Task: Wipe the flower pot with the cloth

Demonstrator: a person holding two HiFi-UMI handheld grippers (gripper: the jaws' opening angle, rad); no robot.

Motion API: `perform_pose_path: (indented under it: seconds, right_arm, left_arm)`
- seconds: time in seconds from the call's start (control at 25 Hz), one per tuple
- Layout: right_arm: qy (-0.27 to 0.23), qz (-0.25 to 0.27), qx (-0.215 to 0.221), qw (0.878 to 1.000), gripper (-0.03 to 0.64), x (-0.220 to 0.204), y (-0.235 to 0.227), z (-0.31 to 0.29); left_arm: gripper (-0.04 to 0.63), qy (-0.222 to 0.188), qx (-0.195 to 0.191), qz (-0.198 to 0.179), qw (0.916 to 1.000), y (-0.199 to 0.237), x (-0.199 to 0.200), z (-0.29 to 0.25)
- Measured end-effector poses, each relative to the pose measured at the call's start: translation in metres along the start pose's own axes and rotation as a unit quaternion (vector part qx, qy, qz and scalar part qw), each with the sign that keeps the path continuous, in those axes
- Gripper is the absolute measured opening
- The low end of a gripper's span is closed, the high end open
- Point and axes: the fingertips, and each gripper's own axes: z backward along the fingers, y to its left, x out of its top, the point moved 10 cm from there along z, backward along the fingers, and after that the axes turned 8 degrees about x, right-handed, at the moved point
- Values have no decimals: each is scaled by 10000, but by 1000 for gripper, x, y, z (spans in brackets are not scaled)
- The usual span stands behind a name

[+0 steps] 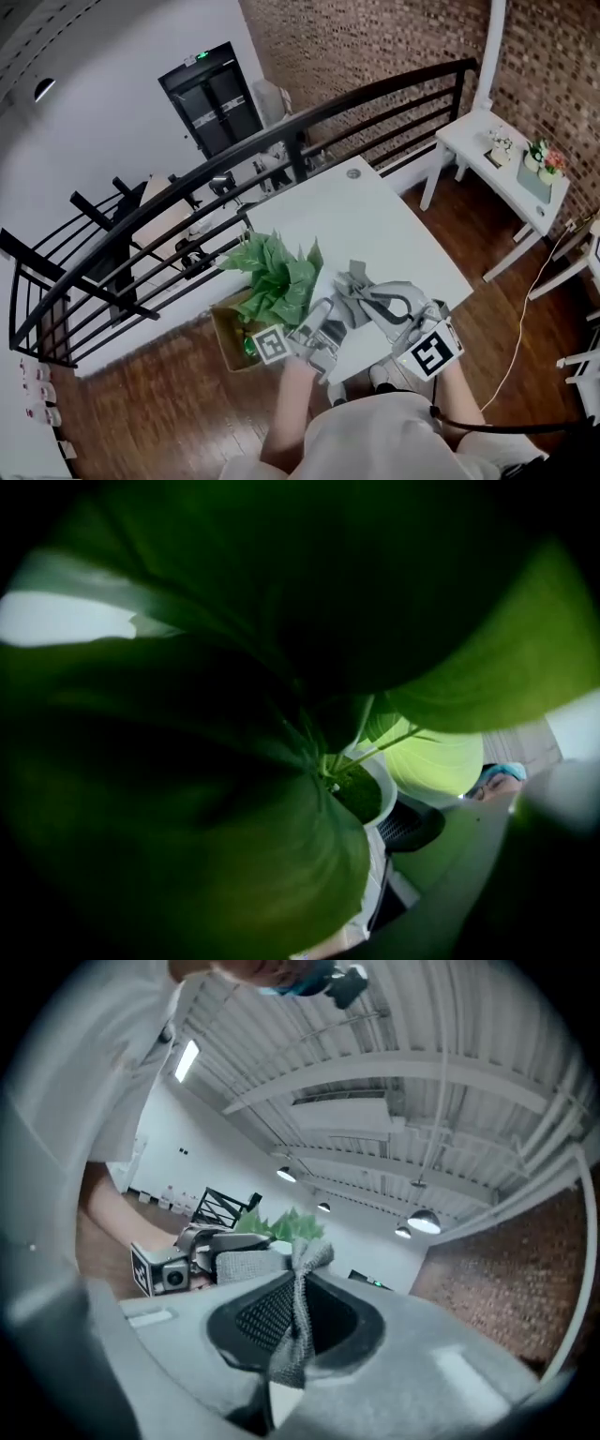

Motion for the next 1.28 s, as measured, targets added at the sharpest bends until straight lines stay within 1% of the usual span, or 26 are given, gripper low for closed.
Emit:
perform_pose_path:
  seconds: [0.16,0.24,0.32,0.44,0.56,0.68,0.76,0.84,0.92,1.0,1.08,1.12,1.16,1.2,1.24,1.28]
  right_arm:
    - [-260,675,-244,9971,14,8,24,-11]
    - [-248,837,-174,9960,14,7,33,-14]
    - [-174,853,-36,9962,14,5,41,-17]
    - [-10,685,138,9976,14,-4,52,-23]
    - [97,335,125,9993,14,-21,52,-29]
    - [217,-183,-158,9995,14,-38,39,-32]
    - [322,-518,-486,9970,14,-53,26,-31]
    - [275,-989,-897,9907,14,-73,11,-24]
    - [141,-1498,-1247,9807,14,-88,1,-13]
    - [59,-1921,-1505,9697,14,-100,-4,-2]
    - [66,-2234,-1673,9602,14,-109,-4,5]
    - [102,-2315,-1698,9578,14,-112,-3,7]
    - [141,-2353,-1687,9571,14,-114,-1,8]
    - [151,-2378,-1655,9570,14,-115,1,9]
    - [104,-2420,-1620,9566,14,-116,3,10]
    - [7,-2500,-1591,9551,14,-117,4,12]
  left_arm:
    - [535,-314,74,313,9990,-3,6,-7]
    - [535,-437,32,436,9981,-4,7,-8]
    - [535,-530,-92,573,9969,-5,8,-8]
    - [535,-572,-384,696,9952,-10,9,-8]
    - [535,-404,-562,518,9963,-17,10,-11]
    - [534,-214,-703,344,9967,-23,10,-10]
    - [534,-84,-656,140,9977,-22,9,-7]
    - [534,83,-313,-228,9992,-15,7,-3]
    - [535,244,221,-616,9976,0,8,5]
    - [534,343,780,-826,9929,20,12,15]
    - [535,392,1331,-972,9855,43,18,25]
    - [535,422,1611,-1101,9799,55,22,29]
    - [534,465,1887,-1291,9724,67,26,33]
    - [534,519,2163,-1531,9628,81,30,36]
    - [535,577,2468,-1800,9504,94,34,37]
    - [535,639,2810,-2092,9345,107,38,37]
